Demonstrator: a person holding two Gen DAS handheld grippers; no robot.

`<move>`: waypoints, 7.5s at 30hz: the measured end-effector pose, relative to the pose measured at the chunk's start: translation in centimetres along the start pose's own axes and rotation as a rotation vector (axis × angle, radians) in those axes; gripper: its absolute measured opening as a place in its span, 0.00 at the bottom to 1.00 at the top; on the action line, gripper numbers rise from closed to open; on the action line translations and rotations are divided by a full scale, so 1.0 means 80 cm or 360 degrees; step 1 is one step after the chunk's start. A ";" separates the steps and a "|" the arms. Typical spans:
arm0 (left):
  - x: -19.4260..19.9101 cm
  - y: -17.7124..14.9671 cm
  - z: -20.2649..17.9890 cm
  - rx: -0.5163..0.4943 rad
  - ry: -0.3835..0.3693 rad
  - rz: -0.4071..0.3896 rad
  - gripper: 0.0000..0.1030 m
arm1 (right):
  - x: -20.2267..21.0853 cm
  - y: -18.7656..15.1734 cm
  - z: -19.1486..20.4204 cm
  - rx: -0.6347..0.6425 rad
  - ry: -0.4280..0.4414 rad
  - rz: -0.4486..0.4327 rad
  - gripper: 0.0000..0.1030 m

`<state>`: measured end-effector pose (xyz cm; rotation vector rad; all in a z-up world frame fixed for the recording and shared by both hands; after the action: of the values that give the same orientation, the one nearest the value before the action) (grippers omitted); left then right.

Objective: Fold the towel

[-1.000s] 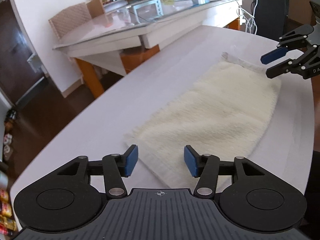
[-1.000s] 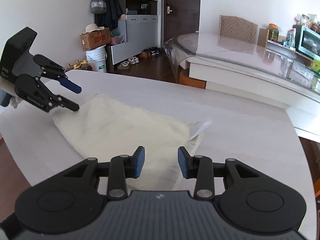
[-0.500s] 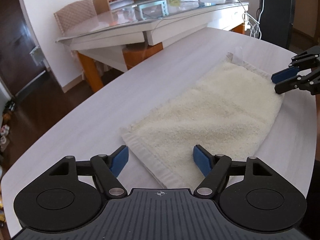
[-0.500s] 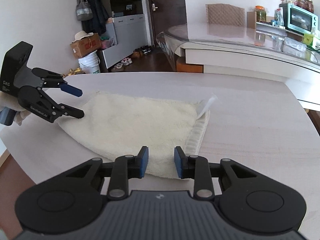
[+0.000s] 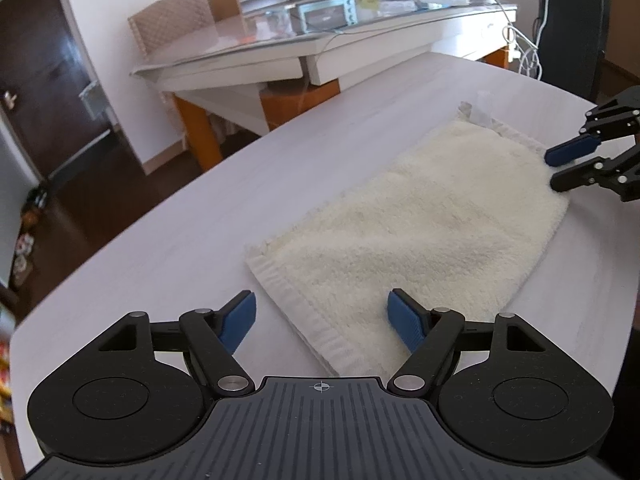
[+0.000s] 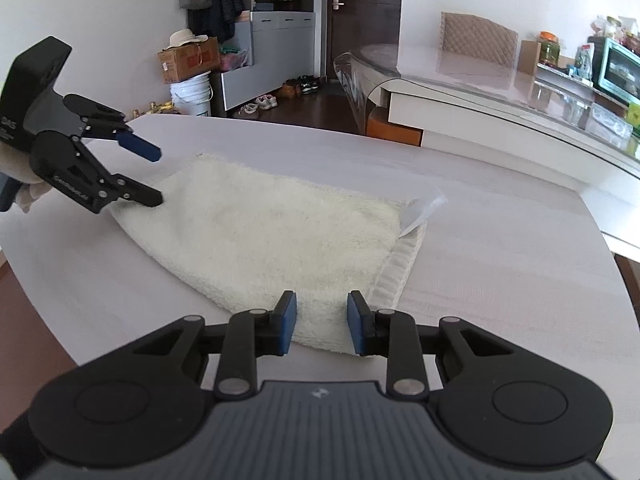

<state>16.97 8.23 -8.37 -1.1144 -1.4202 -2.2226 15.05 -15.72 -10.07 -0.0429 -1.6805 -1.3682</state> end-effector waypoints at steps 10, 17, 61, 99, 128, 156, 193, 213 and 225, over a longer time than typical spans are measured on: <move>0.034 -0.023 -0.039 0.0110 -0.0048 0.0046 0.76 | -0.028 0.026 -0.024 0.0187 0.0024 0.0056 0.29; 0.051 -0.032 -0.073 0.0184 -0.0070 0.0041 0.76 | -0.047 0.043 -0.034 0.0338 0.0035 0.0066 0.35; 0.055 -0.035 -0.096 0.0181 -0.0133 0.0013 0.78 | -0.054 0.051 -0.025 0.0342 -0.0124 -0.0032 0.35; 0.088 -0.051 -0.105 -0.0470 -0.0277 -0.0126 0.84 | 0.058 -0.093 0.184 0.1569 0.0097 -0.0043 0.35; 0.092 -0.059 -0.170 -0.1155 -0.0429 -0.0388 0.53 | 0.100 -0.033 0.137 0.0951 0.0387 -0.0117 0.09; 0.120 -0.021 -0.154 -0.0856 -0.0671 -0.0255 0.10 | 0.126 -0.026 0.101 0.0637 0.0517 -0.0172 0.08; -0.019 0.110 -0.031 -0.0329 -0.0345 -0.0101 0.09 | -0.034 0.108 -0.036 0.0262 0.0404 -0.0137 0.08; -0.059 0.101 -0.012 -0.0214 -0.0243 -0.0023 0.29 | -0.032 0.097 -0.060 0.0085 0.0295 -0.0141 0.22; -0.059 0.101 -0.018 -0.0215 -0.0173 -0.0002 0.31 | -0.016 0.073 -0.022 0.0089 0.0372 -0.0124 0.26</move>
<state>24.19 2.33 -6.90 -1.2965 -1.3274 -2.3207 20.03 -14.27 -6.63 0.2091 -1.5356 -1.3276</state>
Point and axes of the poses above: each gripper's, at about its wrist camera, not at the fingertips, and x roughly against the way its jaws point, z to its left, y to its top, the point moved 8 cm from there along -x, roughly the way its jaws point, and after that the axes turned 5 degrees about y, right-handed, at the moved point
